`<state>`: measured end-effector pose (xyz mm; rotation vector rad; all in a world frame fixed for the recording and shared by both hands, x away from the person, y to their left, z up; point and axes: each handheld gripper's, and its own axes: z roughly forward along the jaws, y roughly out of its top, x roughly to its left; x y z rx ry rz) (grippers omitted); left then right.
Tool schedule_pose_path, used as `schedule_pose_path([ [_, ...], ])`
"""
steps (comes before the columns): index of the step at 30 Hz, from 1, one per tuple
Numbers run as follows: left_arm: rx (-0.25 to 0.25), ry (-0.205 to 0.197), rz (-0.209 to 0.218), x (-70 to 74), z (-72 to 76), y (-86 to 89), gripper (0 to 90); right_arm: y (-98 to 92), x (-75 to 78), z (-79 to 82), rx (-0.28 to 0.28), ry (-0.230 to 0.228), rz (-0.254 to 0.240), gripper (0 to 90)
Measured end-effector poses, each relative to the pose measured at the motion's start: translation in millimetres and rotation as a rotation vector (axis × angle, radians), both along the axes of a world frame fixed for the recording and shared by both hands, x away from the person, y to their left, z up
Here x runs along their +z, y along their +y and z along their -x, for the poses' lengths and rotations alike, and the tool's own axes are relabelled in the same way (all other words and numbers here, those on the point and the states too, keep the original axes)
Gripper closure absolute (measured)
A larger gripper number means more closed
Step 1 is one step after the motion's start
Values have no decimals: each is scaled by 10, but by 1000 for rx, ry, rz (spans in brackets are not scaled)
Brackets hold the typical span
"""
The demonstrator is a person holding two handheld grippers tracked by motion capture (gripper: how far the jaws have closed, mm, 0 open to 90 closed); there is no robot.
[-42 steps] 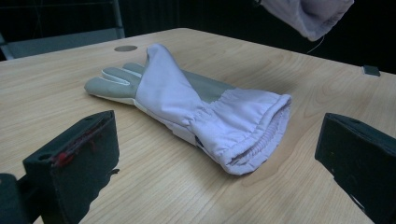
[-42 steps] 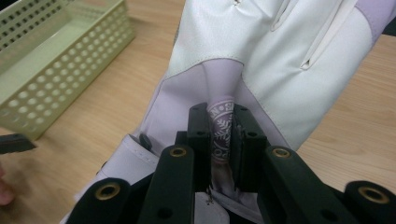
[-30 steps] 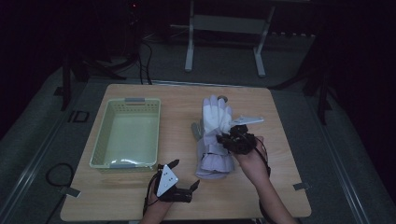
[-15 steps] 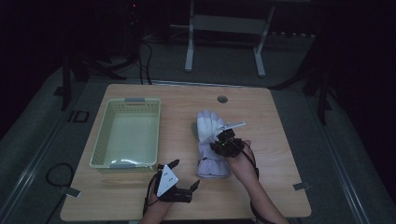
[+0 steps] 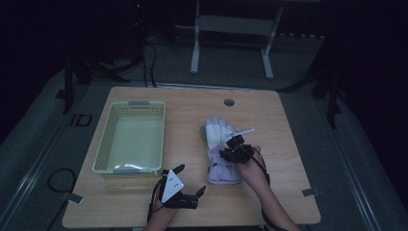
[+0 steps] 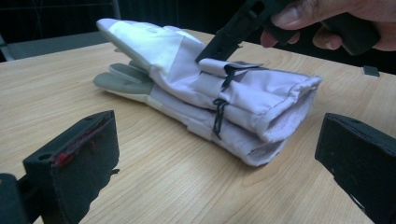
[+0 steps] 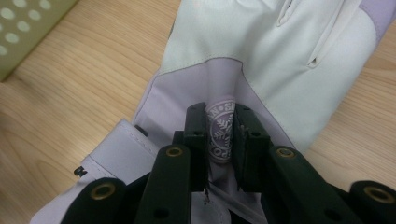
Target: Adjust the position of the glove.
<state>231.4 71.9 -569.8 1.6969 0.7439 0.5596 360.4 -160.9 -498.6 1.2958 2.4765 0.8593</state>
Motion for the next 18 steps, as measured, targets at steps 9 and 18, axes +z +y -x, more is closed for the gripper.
schedule_pose_path([
  [9,-1,1,-1,0,0,-2,0,-150,-5,-23,-40,-10,1,746],
  [18,5,3,-2,1,-2,-5,0,-166,54,13,14,-71,-27,505],
])
